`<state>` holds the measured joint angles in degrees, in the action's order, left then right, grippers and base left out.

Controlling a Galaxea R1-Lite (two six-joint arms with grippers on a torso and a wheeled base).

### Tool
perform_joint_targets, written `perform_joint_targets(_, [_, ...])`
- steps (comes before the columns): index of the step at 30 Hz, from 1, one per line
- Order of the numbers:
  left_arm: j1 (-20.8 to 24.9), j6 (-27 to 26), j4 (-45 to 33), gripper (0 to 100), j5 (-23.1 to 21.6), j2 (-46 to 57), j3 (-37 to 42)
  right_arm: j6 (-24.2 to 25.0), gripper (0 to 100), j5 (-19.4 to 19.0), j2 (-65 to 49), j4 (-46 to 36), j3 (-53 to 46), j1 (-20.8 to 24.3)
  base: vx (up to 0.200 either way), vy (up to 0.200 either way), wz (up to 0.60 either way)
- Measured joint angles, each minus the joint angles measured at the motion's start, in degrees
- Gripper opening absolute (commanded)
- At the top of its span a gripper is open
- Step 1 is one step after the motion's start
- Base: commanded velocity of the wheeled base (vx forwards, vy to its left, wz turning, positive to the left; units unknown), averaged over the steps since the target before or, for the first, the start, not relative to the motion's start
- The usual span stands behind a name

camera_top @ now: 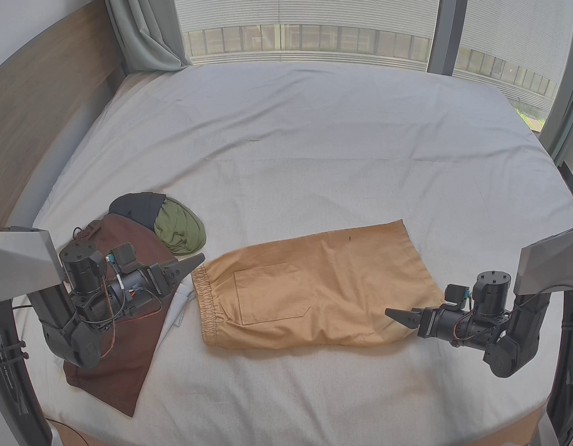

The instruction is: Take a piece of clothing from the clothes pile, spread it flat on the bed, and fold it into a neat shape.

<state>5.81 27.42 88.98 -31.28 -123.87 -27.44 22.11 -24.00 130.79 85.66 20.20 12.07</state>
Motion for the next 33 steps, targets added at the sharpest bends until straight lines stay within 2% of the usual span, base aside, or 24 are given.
perform_joint_targets(19, [-0.85,-0.05,0.00,100,-1.26,-0.13,0.29,0.02,100,0.06,3.57,2.46,1.01,-0.20,0.000,0.000,0.00])
perform_joint_targets(33, [-0.85,-0.99,0.00,100,-1.26,0.11,1.21,0.09,100,-0.16,-1.90,2.61,-0.17,4.22,0.000,0.000,0.00])
